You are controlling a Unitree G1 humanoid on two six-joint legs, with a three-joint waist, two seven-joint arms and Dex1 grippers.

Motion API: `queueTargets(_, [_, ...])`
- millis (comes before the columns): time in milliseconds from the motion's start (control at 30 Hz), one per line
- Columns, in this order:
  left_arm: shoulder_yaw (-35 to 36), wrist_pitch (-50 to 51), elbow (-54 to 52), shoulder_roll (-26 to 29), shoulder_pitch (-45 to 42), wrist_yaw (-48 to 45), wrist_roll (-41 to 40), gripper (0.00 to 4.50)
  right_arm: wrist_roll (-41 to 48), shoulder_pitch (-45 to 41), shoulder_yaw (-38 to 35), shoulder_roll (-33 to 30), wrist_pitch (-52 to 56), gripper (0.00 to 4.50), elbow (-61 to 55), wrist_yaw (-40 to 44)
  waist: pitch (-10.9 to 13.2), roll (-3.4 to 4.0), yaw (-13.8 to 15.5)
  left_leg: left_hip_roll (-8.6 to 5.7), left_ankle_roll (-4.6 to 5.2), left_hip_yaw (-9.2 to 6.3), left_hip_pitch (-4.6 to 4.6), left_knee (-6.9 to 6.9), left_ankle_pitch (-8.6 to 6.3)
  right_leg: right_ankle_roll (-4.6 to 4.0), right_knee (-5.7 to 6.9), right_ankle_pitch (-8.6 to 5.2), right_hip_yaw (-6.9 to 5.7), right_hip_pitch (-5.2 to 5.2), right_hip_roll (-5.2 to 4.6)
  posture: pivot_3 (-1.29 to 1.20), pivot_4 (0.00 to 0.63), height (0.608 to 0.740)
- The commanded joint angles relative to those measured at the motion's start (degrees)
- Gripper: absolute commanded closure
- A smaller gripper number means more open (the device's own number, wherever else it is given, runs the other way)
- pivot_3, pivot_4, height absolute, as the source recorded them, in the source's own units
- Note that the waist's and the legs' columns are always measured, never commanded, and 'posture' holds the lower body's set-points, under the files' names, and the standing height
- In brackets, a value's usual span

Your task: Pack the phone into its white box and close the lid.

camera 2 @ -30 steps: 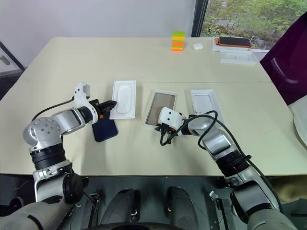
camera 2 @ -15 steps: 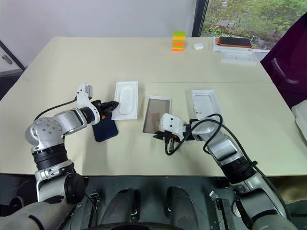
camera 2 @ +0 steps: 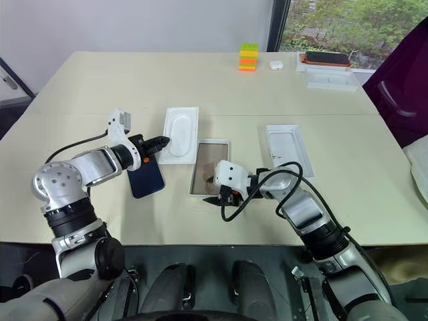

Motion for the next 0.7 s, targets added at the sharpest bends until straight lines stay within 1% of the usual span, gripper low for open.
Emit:
queueTargets(33, [0.4, 2.29, -4.28, -1.16, -0.09, 0.71, -1.62, 4.5, 6.9, -1.93, -7.1, -0.45, 4.11, 1.53, -4.32, 0.81, 0.0, 0.0, -0.02, 0.0, 0.0, 0.0, -0.01, 0.0, 0.0, 0.0, 0.0, 0.0, 0.0, 0.0, -0.01, 0.0, 0.15, 0.74])
queueTargets(100, [0.26, 3.64, -5.66, -2.0, 0.69, 1.14, -1.49, 4.5, 12.8, -1.89, -12.12, -1.15, 7.2, 1.53, -6.45, 1.89, 0.0, -0.01, 0.01, -0.01, 0.0, -0.03, -0.01, 0.0, 0.0, 0.0, -0.01, 0.0, 0.0, 0.0, -0.03, 0.0, 0.15, 0.74])
queueTargets(133, [0.97, 4.37, -6.35, -3.43, 0.6, 1.73, -1.68, 4.5, 15.96, -1.22, -15.35, -2.43, 8.63, 1.53, -7.35, 2.9, 0.0, -0.01, -0.01, -0.02, 0.0, -0.05, -0.01, 0.0, 0.0, 0.0, -0.01, 0.0, 0.0, 0.0, -0.04, 0.0, 0.15, 0.74])
queueTargets(167, [1.39, 5.14, -6.87, -4.63, 0.51, 2.15, -1.66, 4.5, 17.66, -0.48, -17.49, -3.84, 9.17, 1.53, -7.56, 3.86, 0.01, -0.01, 0.13, -0.02, 0.0, -0.06, -0.01, 0.0, 0.0, 0.0, -0.01, 0.0, 0.0, 0.0, -0.03, 0.0, 0.15, 0.74])
queueTargets(233, [1.43, 6.82, -7.96, -6.56, 0.47, 2.73, -1.19, 4.5, 18.22, 1.23, -19.85, -6.71, 8.1, 1.53, -6.64, 5.17, 0.01, -0.06, 0.13, -0.04, 0.01, -0.08, -0.01, 0.01, 0.0, 0.0, -0.05, 0.0, -0.01, 0.05, -0.03, 0.0, 0.15, 0.74])
queueTargets(333, [0.35, 8.65, -9.16, -8.1, 1.38, 3.5, -0.24, 4.5, 17.39, 3.29, -21.44, -9.89, 5.85, 1.53, -4.57, 6.11, 0.01, -0.07, 0.02, -0.06, 0.02, -0.03, -0.01, 0.0, -0.01, 0.02, -0.1, -0.02, -0.01, 0.07, -0.02, 0.0, 0.15, 0.74])
queueTargets(400, [-0.86, 8.77, -9.56, -8.86, 2.59, 3.64, -0.84, 4.5, 18.22, 4.01, -22.53, -10.82, 5.84, 1.53, -3.81, 6.21, 0.01, -0.07, -0.23, -0.05, 0.03, 0.0, 0.01, -0.01, -0.02, 0.18, -0.1, -0.12, 0.01, 0.06, -0.01, 0.0, 0.15, 0.74])
queueTargets(533, [-2.68, 8.77, -10.2, -9.42, 3.67, 4.08, 0.25, 4.5, 18.45, 4.51, -23.24, -11.22, 4.68, 1.53, -3.02, 6.16, 0.02, -0.06, -0.25, -0.01, 0.04, -0.01, 0.04, -0.03, -0.02, 0.18, -0.05, -0.12, 0.03, 0.04, 0.06, 0.0, 0.15, 0.74])
queueTargets(700, [-5.75, 8.66, -10.57, -11.08, 5.43, 4.07, 2.79, 4.5, 17.57, 3.5, -22.75, -10.26, 2.99, 1.53, -1.12, 4.37, 0.02, -0.06, 0.01, -0.03, 0.04, -0.01, 0.01, -0.02, -0.02, 0.19, -0.08, -0.12, 0.01, 0.04, 0.02, 0.0, 0.15, 0.74])
